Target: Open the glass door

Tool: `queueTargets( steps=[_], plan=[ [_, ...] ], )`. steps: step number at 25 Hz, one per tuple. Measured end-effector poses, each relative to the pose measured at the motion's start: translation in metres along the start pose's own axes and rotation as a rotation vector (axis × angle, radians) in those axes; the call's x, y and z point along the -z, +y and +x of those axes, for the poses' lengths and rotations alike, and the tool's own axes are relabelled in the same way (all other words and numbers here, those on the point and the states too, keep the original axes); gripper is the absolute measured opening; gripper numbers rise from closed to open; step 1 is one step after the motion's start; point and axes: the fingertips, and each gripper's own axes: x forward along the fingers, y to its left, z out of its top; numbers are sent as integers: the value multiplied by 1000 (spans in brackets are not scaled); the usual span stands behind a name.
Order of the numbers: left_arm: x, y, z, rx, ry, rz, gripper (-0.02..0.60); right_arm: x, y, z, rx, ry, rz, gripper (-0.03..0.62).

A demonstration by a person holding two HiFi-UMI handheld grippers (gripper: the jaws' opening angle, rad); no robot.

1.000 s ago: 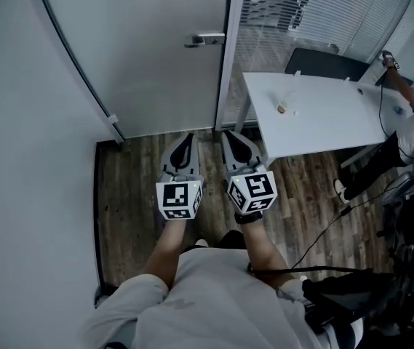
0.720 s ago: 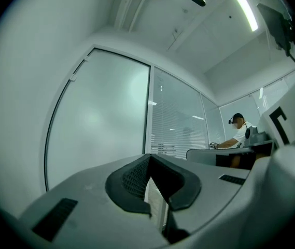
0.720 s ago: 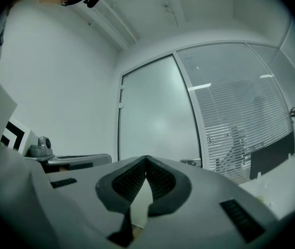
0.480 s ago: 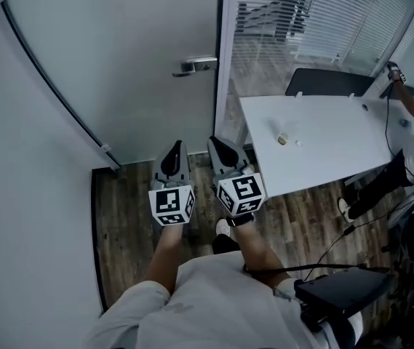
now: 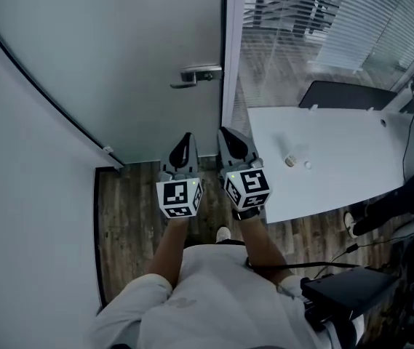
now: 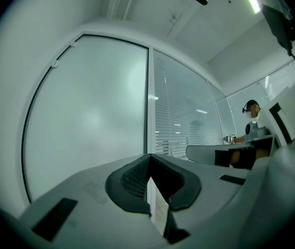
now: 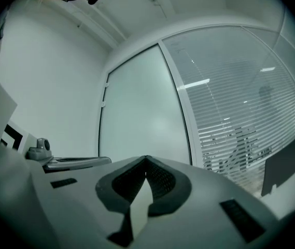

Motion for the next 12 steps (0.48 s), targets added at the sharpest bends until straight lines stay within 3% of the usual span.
queueTargets(
  steps=[7,12],
  plan=[
    [16,28,50,2,38,49,2,13,-26,49,5,22,23,2],
    [30,48,101,76,58,55,2,25,-47,91,47,45,24,3]
  ],
)
